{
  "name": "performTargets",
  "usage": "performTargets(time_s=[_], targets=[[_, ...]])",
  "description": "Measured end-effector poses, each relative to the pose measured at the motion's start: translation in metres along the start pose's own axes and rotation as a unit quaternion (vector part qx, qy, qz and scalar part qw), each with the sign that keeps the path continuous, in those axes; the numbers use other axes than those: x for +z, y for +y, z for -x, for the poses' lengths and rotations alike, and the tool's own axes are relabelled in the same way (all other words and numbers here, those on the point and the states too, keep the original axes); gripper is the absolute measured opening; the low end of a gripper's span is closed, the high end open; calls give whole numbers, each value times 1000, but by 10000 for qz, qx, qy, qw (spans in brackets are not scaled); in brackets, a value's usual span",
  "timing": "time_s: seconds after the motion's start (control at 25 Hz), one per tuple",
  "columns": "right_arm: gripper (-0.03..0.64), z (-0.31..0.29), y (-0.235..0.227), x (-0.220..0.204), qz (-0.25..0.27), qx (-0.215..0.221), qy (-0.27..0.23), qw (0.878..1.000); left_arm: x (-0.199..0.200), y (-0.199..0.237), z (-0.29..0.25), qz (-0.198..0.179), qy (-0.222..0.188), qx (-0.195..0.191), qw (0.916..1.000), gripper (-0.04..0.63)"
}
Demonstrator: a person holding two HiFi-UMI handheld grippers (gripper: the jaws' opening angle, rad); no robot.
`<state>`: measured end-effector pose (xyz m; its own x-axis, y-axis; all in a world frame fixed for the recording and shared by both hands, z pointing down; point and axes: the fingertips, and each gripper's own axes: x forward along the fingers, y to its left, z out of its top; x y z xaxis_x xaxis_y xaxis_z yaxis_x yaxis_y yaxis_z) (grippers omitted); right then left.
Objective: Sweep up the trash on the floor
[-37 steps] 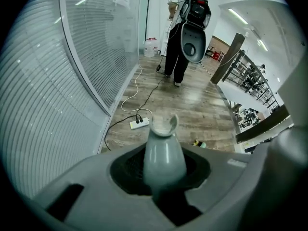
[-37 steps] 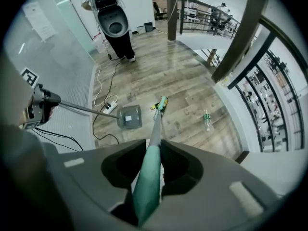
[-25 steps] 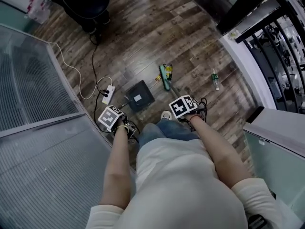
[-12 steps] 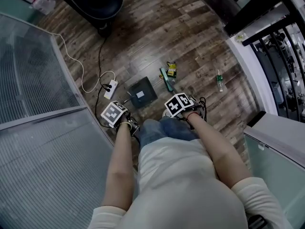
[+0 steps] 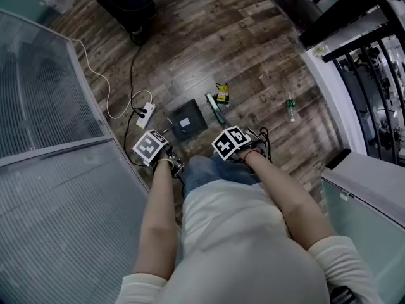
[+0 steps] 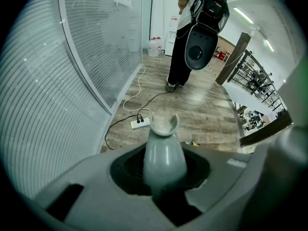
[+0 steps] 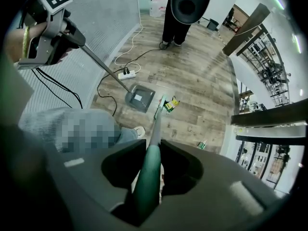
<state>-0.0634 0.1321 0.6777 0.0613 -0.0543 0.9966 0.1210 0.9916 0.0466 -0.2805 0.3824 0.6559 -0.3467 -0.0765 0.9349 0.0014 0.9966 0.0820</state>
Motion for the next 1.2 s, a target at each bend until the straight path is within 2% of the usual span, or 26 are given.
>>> performTargets(time_s=[0.76,1.2], targets=[[101,5,38,-10,316,493,-100,9982,-4,-3,-1,-11,-7,24,10000,94],[101,12,49,-9,429,580,-187,9972,-2,-5,-1,-20,-15,26,10000,94]])
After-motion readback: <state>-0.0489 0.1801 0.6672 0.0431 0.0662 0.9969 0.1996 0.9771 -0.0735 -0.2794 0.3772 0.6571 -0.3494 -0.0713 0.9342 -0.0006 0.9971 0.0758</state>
